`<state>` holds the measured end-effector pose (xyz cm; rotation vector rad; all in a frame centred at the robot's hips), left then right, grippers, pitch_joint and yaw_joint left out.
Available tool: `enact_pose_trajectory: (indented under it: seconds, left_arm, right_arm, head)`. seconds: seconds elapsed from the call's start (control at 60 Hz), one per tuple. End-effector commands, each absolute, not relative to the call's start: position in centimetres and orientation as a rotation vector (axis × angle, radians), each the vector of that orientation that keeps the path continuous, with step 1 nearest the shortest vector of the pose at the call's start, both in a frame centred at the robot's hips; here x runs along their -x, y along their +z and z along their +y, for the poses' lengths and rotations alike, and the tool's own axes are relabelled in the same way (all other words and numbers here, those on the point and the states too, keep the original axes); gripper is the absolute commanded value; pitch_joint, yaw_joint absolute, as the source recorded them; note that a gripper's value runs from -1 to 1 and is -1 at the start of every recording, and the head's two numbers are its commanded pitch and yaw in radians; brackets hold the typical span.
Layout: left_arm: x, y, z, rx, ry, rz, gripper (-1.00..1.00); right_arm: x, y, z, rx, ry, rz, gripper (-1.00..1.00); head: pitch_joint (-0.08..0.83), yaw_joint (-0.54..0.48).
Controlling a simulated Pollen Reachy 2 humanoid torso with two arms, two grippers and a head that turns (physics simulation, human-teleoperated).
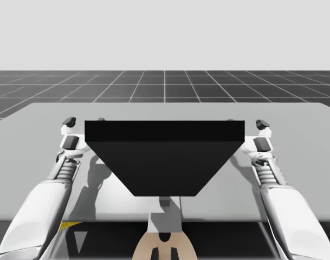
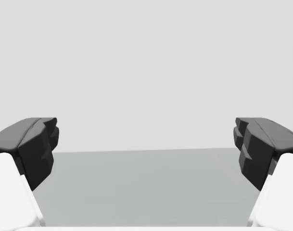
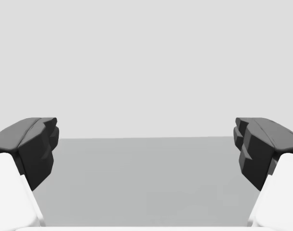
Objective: Reach around the screen and pick up the object behind it.
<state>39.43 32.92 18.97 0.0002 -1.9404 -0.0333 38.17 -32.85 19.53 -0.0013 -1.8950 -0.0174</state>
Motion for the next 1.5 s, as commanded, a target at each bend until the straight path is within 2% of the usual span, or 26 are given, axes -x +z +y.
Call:
enact_pose_trajectory:
  seconds: [0.017, 0.133, 0.167, 0.2, 0.25, 0.267, 0.317, 0.333, 0.35, 0.417, 0.45, 0.483, 0.5, 0.55, 0.567, 0.667, 0.75, 0.8, 0.883, 0.933, 1.033, 1.167, 1.25, 1.5]
  left_arm:
    - [-39.4, 18.9, 32.9, -0.005, -0.037, -1.927, -1.0]
    - [-39.6, 18.7, 32.9, -0.005, -0.036, -1.875, -1.0]
    - [-39.7, 18.7, 33.0, 0.007, -0.041, -1.851, -1.0]
    - [-39.5, 18.7, 32.9, 0.086, -0.093, -1.829, -1.0]
    - [-39.2, 18.8, 32.9, 0.134, -0.141, -1.834, -1.0]
    - [-38.9, 19.0, 32.8, 0.208, -0.197, -1.824, -1.0]
    - [-38.5, 19.2, 32.8, 0.248, -0.222, -1.829, -1.0]
    - [-38.2, 19.4, 32.8, 0.312, -0.257, -1.817, -1.0]
    - [-38.1, 19.5, 32.8, 0.336, -0.273, -1.809, -1.0]
    - [-37.3, 19.7, 32.8, 0.401, -0.352, -1.789, -1.0]
    - [-36.8, 19.8, 32.8, 0.44, -0.394, -1.784, -1.0]
    - [-36.6, 20.0, 32.8, 0.46, -0.414, -1.785, -1.0]
    - [-36.1, 20.2, 32.8, 0.516, -0.458, -1.772, -1.0]
    - [-35.7, 20.4, 32.9, 0.545, -0.488, -1.774, -1.0]
    - [-35.1, 20.6, 32.8, 0.593, -0.52, -1.758, -1.0]
    - [-33.8, 21.2, 32.7, 0.639, -0.611, -1.706, -1.0]
    - [-32.9, 21.1, 32.7, 0.63, -0.676, -1.657, -1.0]
    - [-32.7, 20.8, 32.6, 0.64, -0.702, -1.629, -1.0]
    - [-32.2, 19.8, 32.8, 0.655, -0.766, -1.564, -1.0]
    - [-32.1, 19.4, 32.8, 0.649, -0.778, -1.539, -1.0]
    - [-32.0, 18.8, 32.9, 0.641, -0.787, -1.505, -1.0]
    - [-32.2, 18.3, 32.9, 0.623, -0.81, -1.463, -1.0]
    - [-33.2, 17.9, 33.0, 0.602, -0.855, -1.417, -1.0]
    - [-35.9, 17.7, 34.2, 0.642, -0.88, -1.363, -1.0]
  right_arm:
    - [-37.9, 19.2, -32.4, 0.0, 0.02, -1.861, -1.0]
    - [-37.8, 19.2, -32.3, -0.085, 0.098, -1.81, -1.0]
    - [-37.7, 19.2, -32.4, -0.144, 0.128, -1.777, -1.0]
    - [-37.4, 19.4, -32.3, -0.223, 0.176, -1.763, -1.0]
    - [-37.3, 19.5, -32.2, -0.267, 0.189, -1.767, -1.0]
    - [-36.9, 19.6, -32.0, -0.345, 0.257, -1.76, -1.0]
    - [-36.5, 19.8, -31.8, -0.396, 0.304, -1.767, -1.0]
    - [-36.2, 20.0, -31.5, -0.49, 0.337, -1.76, -1.0]
    - [-36.0, 20.1, -31.4, -0.523, 0.353, -1.756, -1.0]
    - [-35.1, 20.2, -30.6, -0.602, 0.458, -1.805, -1.0]
    - [-34.5, 20.4, -30.3, -0.684, 0.497, -1.779, -1.0]
    - [-34.2, 20.4, -30.0, -0.696, 0.53, -1.794, -1.0]
    - [-33.8, 20.5, -29.7, -0.745, 0.567, -1.785, -1.0]
    - [-33.3, 20.5, -29.4, -0.793, 0.615, -1.769, -1.0]
    - [-32.8, 20.5, -29.0, -0.826, 0.663, -1.761, -1.0]
    - [-31.5, 20.3, -28.3, -0.929, 0.777, -1.704, -1.0]
    - [-30.8, 20.3, -28.2, -0.999, 0.84, -1.648, -1.0]
    - [-30.6, 20.3, -28.2, -1.017, 0.86, -1.635, -1.0]
    - [-30.1, 20.2, -28.2, -1.049, 0.901, -1.556, -1.0]
    - [-29.9, 20.1, -28.1, -1.062, 0.896, -1.481, -1.0]
    - [-29.9, 19.8, -28.0, -1.047, 0.909, -1.426, -1.0]
    - [-30.0, 19.5, -27.9, -1.028, 0.923, -1.42, -1.0]
    - [-29.9, 19.3, -27.8, -1.027, 0.934, -1.416, -1.0]
    - [-29.9, 19.0, -27.5, -1.018, 0.95, -1.41, -1.0]
  head:
    - [-0.024, -0.02]
    - [-0.021, -0.02]
    - [-0.019, -0.02]
    - [-0.017, -0.03]
    - [-0.014, -0.03]
    - [-0.013, -0.03]
    - [-0.011, -0.03]
    - [-0.01, -0.03]
    - [-0.009, -0.03]
    - [-0.007, -0.03]
    - [-0.006, -0.03]
    - [-0.005, -0.03]
    - [-0.004, -0.03]
    - [-0.002, -0.04]
    - [-0.001, -0.04]
    - [0.004, -0.04]
    - [0.007, -0.04]
    - [0.01, -0.04]
    - [0.017, -0.04]
    - [0.022, -0.04]
    - [0.033, -0.03]
    - [0.044, -0.01]
    - [0.049, 0.0]
    - [0.059, 0.02]
